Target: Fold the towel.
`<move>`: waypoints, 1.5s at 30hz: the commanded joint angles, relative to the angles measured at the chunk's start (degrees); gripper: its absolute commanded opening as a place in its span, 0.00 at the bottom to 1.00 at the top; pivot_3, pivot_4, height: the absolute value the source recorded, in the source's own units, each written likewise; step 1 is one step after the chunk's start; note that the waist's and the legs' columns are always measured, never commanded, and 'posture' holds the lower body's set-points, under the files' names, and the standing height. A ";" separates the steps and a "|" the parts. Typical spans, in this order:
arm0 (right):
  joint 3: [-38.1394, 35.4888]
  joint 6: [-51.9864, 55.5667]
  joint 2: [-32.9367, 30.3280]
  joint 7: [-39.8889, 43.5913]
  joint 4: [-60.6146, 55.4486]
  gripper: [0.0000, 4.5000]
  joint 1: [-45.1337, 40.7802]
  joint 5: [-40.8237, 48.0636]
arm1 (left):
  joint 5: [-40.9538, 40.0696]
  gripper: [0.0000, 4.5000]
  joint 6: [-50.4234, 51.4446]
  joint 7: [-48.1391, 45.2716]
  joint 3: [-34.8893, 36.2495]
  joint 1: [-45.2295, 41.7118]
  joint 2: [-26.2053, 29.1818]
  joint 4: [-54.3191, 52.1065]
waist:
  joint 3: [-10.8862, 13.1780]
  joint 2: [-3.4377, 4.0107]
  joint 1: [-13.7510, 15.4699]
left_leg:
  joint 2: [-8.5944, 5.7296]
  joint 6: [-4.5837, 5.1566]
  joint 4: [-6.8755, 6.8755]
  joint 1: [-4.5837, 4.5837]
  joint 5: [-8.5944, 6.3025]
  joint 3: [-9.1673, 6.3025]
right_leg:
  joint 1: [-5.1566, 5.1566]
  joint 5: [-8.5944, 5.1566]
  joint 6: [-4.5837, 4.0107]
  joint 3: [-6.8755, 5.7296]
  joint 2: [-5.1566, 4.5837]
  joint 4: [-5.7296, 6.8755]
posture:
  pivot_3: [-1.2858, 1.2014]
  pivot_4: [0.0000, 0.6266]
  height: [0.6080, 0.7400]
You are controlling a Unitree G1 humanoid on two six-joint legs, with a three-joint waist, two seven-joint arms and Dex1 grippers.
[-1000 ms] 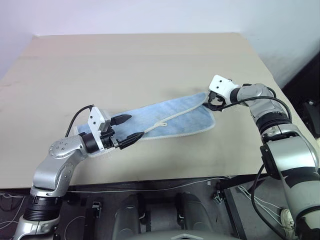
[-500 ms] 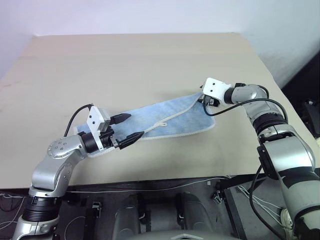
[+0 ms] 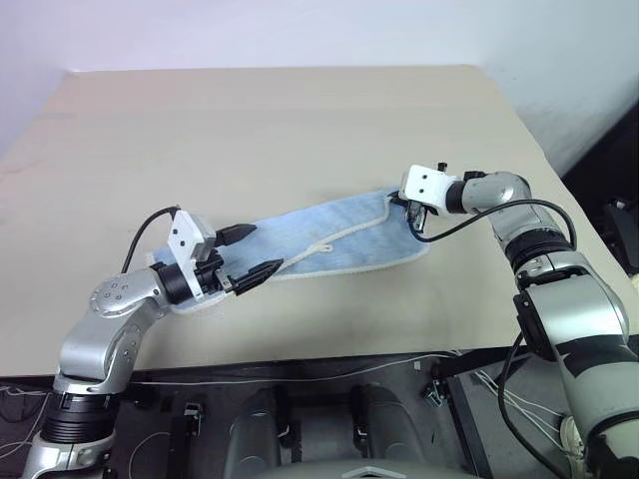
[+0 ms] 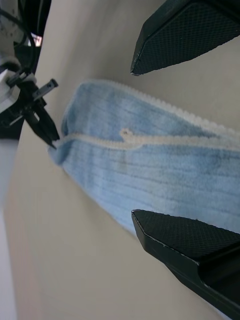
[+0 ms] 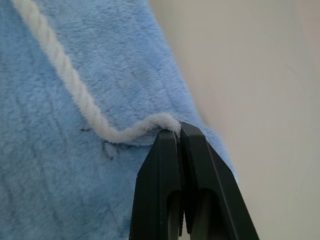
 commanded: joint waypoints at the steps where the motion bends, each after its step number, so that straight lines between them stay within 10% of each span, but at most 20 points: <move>1: -6.02 5.16 0.43 3.44 -5.78 0.01 -4.04 7.45 | -0.47 1.00 -1.23 0.41 3.63 0.90 1.25 -1.20 | 0.00 0.00 -0.08 | 0.00 0.00 0.00 0.00 0.00 0.00 | -0.01 0.00 0.00 0.00 0.00 0.02 | 0.52 0.24 0.64; 17: -13.73 31.28 3.49 -2.26 -36.20 0.01 -6.40 19.73 | 2.08 1.00 -2.87 3.67 7.21 16.83 2.28 -10.65 | 0.00 0.02 0.03 | 0.13 0.25 -0.19 -0.08 -0.17 0.11 | -0.59 -0.01 -0.08 -0.03 -0.22 0.15 | 0.52 0.24 0.64; 45: -11.92 35.95 5.43 -4.02 -44.77 0.01 -5.25 22.45 | 14.54 1.00 -12.54 6.15 11.01 24.91 5.56 -7.79 | 0.00 0.03 0.01 | 0.21 0.25 -0.57 -0.20 -0.18 0.60 | -1.08 0.00 -0.10 -0.05 -0.30 0.08 | 0.52 0.24 0.64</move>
